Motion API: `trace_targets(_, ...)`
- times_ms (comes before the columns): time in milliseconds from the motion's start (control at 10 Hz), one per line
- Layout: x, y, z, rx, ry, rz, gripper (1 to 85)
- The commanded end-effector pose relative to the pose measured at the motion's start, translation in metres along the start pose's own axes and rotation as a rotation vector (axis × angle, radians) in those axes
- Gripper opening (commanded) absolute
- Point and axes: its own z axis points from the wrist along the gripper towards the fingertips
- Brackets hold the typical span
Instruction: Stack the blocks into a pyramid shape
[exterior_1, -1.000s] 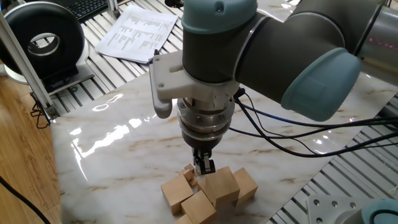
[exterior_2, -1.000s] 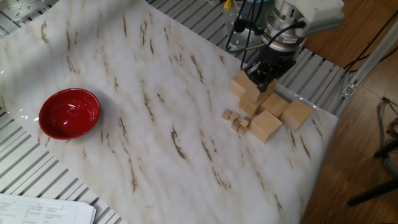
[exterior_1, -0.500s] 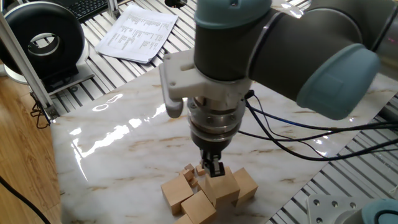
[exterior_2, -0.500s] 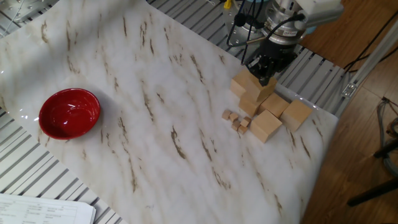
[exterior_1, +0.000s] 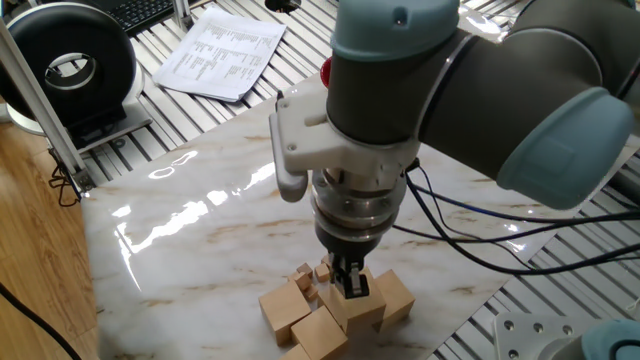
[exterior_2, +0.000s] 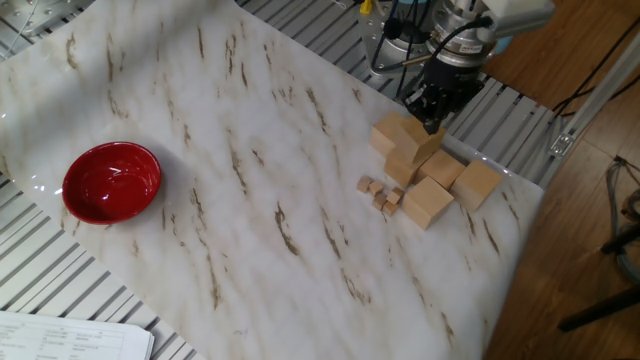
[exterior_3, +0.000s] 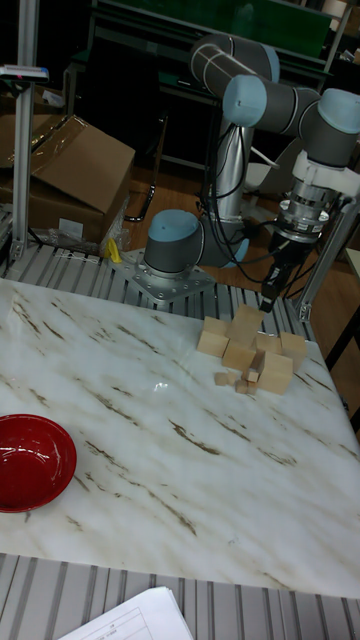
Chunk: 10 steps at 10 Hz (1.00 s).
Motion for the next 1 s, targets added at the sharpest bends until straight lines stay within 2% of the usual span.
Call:
trace_targets(0, 0.001, 0.010, 0.000, -0.022, 0.008, -0.013, 1.0)
trace_targets(300, 0.014, 0.015, -0.001, -0.041, 0.056, -0.040, 1.7)
trace_targets(400, 0.010, 0.015, -0.001, -0.044, 0.043, -0.051, 5.3)
trace_targets(500, 0.000, 0.013, 0.000, -0.034, 0.002, -0.057, 8.7)
trace_targets(700, -0.009, 0.007, 0.000, -0.009, -0.030, -0.086, 14.3)
trace_targets(800, -0.009, 0.001, 0.000, 0.013, -0.032, -0.121, 23.7)
trace_targets(900, 0.006, -0.008, 0.000, 0.042, 0.031, -0.183, 36.7)
